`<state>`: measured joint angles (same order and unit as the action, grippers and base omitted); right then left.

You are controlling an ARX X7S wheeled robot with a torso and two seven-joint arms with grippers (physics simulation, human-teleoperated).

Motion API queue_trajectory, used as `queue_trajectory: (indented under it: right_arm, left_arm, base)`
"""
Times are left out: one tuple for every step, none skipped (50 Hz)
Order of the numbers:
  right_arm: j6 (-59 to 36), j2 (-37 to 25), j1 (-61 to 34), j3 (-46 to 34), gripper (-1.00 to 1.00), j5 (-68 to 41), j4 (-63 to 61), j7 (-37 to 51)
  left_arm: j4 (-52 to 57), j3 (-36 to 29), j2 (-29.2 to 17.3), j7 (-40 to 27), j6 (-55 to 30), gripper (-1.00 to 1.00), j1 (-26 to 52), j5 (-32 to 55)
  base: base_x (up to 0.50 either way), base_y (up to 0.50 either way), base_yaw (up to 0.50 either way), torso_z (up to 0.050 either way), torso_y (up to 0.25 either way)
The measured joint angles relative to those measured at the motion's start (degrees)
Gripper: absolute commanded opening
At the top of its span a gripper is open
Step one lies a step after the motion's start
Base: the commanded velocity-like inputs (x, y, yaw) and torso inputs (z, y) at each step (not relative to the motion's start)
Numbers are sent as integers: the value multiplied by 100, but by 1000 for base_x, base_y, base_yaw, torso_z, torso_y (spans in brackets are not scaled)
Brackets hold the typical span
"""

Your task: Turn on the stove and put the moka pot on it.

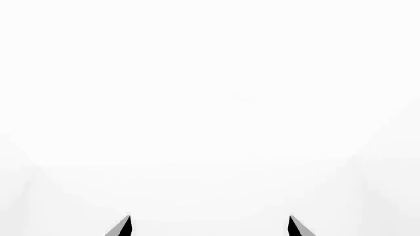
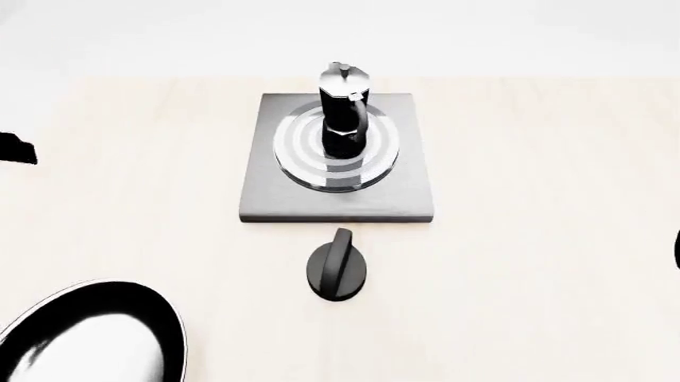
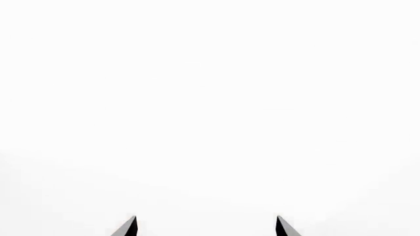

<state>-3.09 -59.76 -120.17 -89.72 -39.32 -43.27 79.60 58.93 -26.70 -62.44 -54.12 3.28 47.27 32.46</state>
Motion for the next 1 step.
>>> queue_trajectory:
  right_arm:
    - [-84,-64,-57,20,100,15,-136,39]
  left_arm:
    - [10,-169,-119,-118,118,100,113,-48]
  base:
    - [0,0,0,0,0]
